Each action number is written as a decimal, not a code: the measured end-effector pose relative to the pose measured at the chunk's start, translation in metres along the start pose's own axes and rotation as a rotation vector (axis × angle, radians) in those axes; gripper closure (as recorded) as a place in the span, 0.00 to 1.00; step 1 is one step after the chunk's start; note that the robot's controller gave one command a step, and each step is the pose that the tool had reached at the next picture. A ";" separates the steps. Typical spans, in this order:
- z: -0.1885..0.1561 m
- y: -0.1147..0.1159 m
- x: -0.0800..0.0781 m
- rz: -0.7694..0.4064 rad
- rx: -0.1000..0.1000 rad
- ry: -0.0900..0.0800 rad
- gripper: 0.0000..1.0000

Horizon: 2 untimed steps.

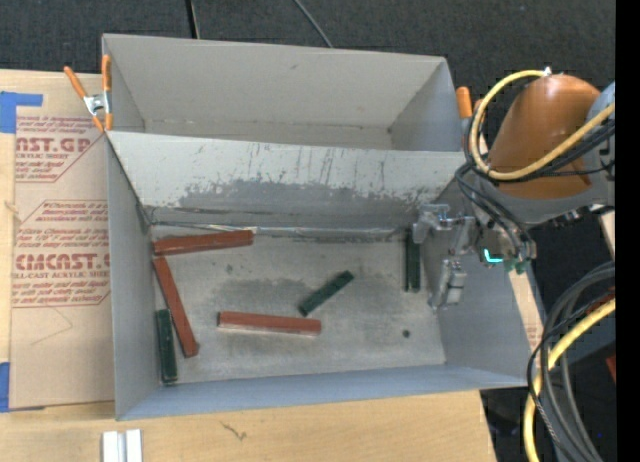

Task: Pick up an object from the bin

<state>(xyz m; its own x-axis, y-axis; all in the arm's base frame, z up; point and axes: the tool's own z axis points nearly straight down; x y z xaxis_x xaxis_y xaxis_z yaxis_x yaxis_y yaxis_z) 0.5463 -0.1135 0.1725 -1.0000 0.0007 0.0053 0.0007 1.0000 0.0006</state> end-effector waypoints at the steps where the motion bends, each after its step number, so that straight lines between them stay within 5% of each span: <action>1: -0.003 0.000 -0.002 -0.001 0.001 -0.007 0.00; 2: 0.042 0.006 -0.023 0.014 0.002 -0.016 0.00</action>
Offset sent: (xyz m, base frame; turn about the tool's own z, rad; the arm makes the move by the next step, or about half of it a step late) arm 0.0368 0.0116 -0.0898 0.0253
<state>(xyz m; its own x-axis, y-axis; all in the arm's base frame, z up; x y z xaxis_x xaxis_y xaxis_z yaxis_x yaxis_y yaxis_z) 0.5693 -0.1078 0.1306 -0.9998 0.0145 -0.0109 0.0145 0.9999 -0.0016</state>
